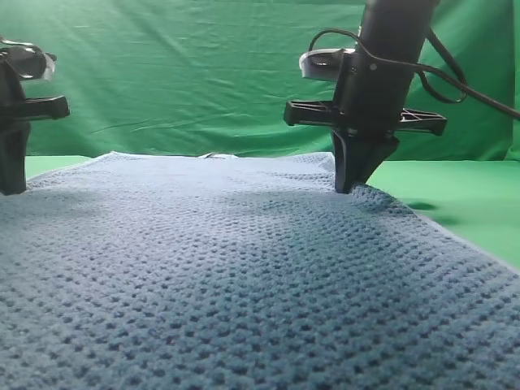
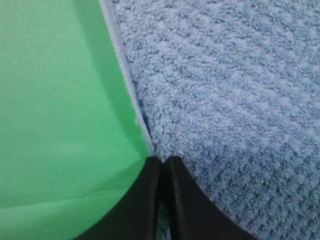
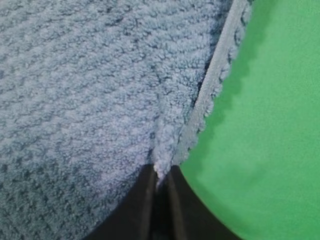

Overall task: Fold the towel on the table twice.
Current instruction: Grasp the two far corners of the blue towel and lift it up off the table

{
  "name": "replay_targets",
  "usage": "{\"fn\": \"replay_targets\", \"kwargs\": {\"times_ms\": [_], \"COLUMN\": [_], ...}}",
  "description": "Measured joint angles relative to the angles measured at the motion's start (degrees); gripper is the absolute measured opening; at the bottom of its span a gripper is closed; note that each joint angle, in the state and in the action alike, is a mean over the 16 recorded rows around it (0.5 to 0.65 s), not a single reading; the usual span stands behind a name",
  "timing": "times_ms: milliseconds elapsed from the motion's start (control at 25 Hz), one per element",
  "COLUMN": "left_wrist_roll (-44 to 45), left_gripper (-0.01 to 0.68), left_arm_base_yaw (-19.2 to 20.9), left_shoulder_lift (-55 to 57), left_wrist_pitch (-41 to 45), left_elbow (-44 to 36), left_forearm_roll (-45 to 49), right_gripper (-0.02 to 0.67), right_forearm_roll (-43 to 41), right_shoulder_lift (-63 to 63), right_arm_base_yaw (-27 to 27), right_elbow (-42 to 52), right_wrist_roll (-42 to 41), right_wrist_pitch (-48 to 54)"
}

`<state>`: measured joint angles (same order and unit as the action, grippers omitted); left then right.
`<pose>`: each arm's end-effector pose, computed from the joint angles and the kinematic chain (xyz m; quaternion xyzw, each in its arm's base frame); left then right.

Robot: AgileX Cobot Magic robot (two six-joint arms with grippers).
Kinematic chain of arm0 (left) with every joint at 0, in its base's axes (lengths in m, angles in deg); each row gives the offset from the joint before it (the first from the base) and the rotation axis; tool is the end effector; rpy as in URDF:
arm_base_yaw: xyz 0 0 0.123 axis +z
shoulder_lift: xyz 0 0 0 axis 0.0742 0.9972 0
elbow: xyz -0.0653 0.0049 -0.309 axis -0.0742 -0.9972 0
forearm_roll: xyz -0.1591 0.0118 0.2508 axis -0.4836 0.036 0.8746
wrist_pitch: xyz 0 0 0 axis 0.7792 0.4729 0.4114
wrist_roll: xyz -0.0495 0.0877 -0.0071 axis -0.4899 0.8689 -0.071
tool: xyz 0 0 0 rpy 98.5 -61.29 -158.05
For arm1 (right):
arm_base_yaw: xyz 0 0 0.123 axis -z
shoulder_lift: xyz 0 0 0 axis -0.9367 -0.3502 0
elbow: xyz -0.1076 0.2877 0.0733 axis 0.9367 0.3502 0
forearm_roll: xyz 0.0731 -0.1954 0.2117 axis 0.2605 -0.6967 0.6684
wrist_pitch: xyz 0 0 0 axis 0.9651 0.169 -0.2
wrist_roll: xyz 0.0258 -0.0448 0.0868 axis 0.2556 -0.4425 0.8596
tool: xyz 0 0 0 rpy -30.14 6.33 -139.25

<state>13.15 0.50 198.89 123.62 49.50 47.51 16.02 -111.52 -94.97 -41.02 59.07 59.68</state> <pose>0.4503 -0.0428 0.1627 0.0549 0.9883 -0.0671 0.1255 0.4373 0.2088 0.1609 -0.1765 0.9688 0.0479 0.1675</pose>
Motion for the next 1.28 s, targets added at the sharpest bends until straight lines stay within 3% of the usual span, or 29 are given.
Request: {"fn": "replay_targets", "kwargs": {"times_ms": [480,960,1280], "left_wrist_roll": [-0.8,4.8,8.3], "left_gripper": [0.000,0.000,0.000], "left_arm_base_yaw": [0.0,0.0,0.0], "left_shoulder_lift": [-4.9,-9.4,-9.5], "left_wrist_pitch": [10.3,4.1,1.9], "left_elbow": [16.7,34.5,38.0], "left_forearm_roll": [-3.7,-15.0,-18.8], "right_gripper": [0.000,0.000,0.000], "right_forearm_roll": [-4.3,-12.1,-13.9], "right_shoulder_lift": [6.3,7.8,8.2], "right_arm_base_yaw": [-0.3,-0.4,0.2], "right_elbow": [-13.7,-37.8,-41.9], "right_wrist_roll": [0.2,-0.3,-1.6], "right_wrist_pitch": [6.3,4.0,3.5]}}
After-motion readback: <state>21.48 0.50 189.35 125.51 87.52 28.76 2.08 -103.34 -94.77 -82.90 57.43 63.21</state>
